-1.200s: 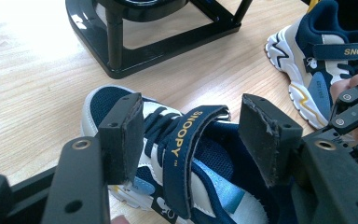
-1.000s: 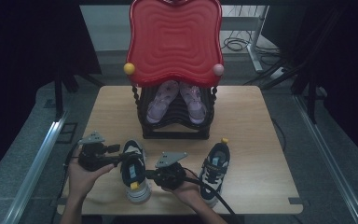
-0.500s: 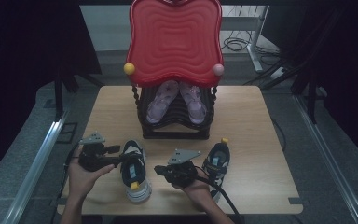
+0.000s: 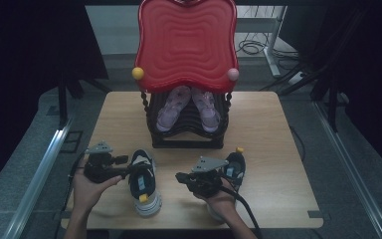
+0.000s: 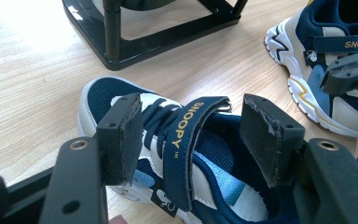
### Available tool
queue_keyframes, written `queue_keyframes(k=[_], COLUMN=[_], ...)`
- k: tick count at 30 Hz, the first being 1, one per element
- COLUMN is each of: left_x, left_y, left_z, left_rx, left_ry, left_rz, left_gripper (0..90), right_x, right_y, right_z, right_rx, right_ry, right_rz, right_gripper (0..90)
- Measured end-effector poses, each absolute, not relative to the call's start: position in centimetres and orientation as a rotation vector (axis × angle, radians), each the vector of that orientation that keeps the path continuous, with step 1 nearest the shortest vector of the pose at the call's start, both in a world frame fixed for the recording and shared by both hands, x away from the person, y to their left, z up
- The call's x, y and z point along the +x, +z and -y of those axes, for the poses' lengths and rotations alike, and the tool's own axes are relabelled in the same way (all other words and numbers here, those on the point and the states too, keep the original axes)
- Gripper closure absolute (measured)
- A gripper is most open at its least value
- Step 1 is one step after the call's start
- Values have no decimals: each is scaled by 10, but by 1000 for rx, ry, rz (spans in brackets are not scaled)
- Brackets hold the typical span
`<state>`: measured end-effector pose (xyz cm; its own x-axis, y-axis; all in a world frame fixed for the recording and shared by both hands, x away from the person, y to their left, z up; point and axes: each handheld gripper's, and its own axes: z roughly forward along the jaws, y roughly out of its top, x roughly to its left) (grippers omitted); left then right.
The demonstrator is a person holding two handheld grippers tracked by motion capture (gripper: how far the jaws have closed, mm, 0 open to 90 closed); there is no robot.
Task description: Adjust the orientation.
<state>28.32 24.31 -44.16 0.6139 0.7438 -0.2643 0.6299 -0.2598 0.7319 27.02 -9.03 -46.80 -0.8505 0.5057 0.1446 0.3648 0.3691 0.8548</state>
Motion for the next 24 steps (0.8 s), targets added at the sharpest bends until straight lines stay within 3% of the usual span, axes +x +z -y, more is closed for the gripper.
queue_keyframes(k=[24], left_x=[283], left_y=[-442], left_z=[-244], left_rx=[1973], left_ry=[153], left_rz=[-1083], left_gripper=[396], right_x=[269], right_y=[-468], right_z=[133], right_rx=[908], right_ry=[1462], right_rz=[-2399], right_gripper=[866])
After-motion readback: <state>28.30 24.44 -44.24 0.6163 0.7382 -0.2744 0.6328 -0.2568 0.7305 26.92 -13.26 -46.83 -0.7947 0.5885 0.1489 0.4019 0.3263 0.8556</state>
